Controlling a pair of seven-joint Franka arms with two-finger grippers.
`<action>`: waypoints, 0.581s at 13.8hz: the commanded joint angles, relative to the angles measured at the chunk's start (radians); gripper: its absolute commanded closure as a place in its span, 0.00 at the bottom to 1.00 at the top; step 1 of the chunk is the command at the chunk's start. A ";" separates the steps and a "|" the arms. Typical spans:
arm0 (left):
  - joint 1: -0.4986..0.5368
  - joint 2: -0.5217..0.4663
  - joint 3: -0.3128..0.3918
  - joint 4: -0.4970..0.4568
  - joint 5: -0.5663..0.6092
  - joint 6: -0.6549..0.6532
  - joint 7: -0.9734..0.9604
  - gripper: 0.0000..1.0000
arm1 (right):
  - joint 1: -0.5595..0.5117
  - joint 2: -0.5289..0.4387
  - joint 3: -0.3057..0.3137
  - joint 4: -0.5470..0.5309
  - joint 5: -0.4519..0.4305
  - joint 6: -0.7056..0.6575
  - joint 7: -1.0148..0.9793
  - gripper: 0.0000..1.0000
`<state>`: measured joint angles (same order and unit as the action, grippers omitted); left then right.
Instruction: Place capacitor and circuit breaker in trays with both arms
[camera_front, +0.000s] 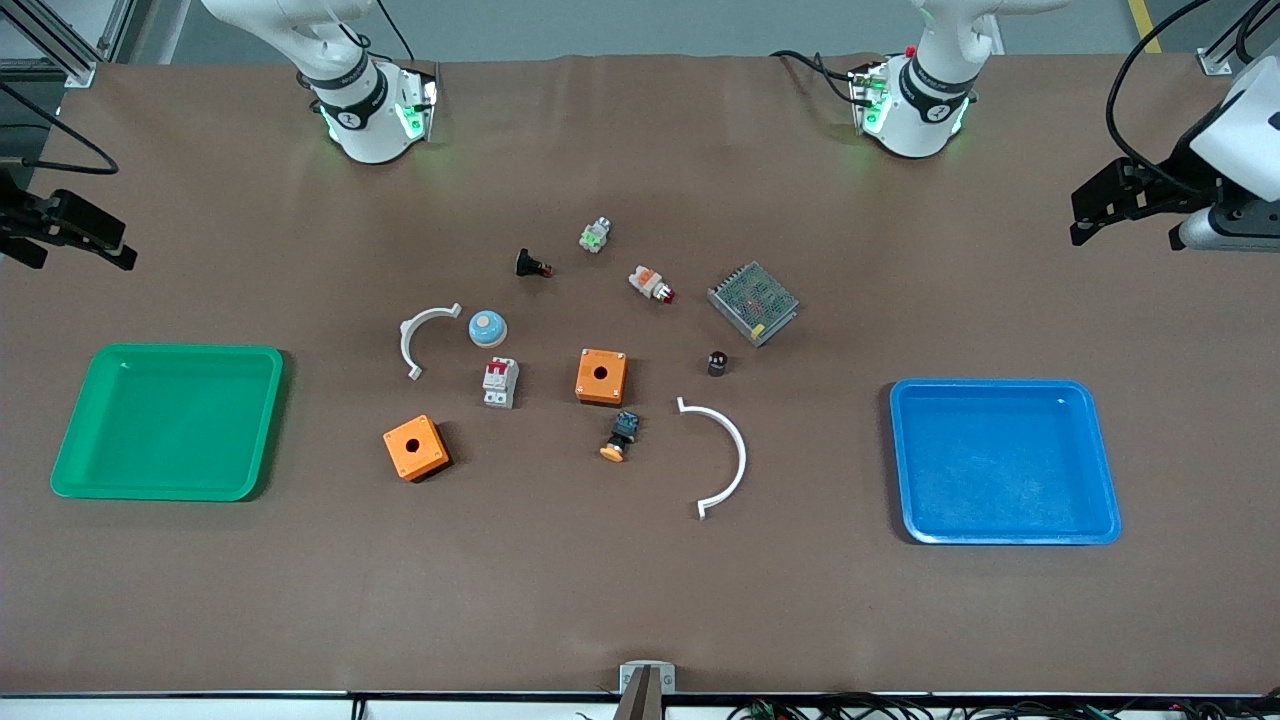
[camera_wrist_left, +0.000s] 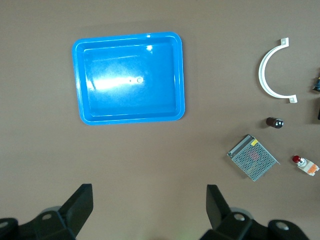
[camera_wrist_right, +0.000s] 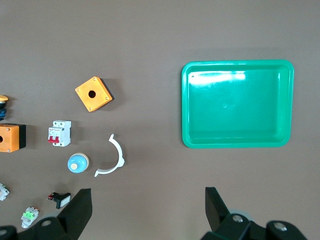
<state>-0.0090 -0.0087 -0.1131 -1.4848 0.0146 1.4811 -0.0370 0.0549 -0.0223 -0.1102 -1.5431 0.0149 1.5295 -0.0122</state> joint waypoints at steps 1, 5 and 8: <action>0.007 0.004 -0.003 0.017 -0.001 -0.007 0.011 0.00 | 0.003 0.005 -0.002 0.023 -0.013 -0.006 -0.008 0.00; 0.010 0.004 -0.003 0.017 -0.008 -0.007 0.013 0.00 | 0.003 0.005 -0.002 0.026 -0.013 -0.008 -0.008 0.00; 0.007 0.015 -0.003 0.015 -0.015 -0.005 0.013 0.00 | 0.003 0.005 -0.002 0.024 -0.013 -0.006 -0.006 0.00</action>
<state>-0.0082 -0.0081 -0.1131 -1.4849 0.0146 1.4811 -0.0370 0.0549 -0.0223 -0.1103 -1.5370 0.0149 1.5299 -0.0122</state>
